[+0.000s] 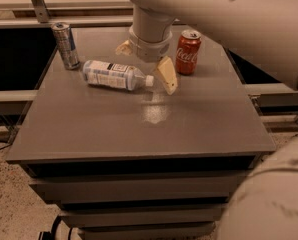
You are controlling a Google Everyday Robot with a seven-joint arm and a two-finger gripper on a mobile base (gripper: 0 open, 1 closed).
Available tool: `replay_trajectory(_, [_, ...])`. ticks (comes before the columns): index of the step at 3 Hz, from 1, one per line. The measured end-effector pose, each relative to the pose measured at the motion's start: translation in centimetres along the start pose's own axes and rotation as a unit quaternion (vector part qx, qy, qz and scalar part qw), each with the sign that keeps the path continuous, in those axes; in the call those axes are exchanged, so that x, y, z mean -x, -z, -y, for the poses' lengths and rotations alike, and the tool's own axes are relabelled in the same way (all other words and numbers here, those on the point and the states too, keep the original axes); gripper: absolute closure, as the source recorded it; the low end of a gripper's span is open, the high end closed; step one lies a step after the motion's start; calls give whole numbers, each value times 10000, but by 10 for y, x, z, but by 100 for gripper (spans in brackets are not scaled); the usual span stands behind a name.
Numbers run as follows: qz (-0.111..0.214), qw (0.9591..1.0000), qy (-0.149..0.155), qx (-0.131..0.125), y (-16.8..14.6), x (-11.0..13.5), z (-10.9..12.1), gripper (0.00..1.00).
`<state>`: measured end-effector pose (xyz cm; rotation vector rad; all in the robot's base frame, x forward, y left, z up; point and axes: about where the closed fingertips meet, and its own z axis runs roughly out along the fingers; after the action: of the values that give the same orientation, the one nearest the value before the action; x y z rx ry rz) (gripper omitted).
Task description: Place blue plastic bottle upright
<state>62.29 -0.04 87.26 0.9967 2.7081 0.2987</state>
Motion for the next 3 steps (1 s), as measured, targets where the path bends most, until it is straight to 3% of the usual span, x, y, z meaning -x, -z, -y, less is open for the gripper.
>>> replay_trajectory(1, [100, 9998, -130, 71, 3, 2, 0, 0])
replay_trajectory(2, [349, 9994, 57, 61, 7, 1, -1, 0])
replay_trajectory(3, [577, 9978, 206, -243, 6, 6, 2, 0])
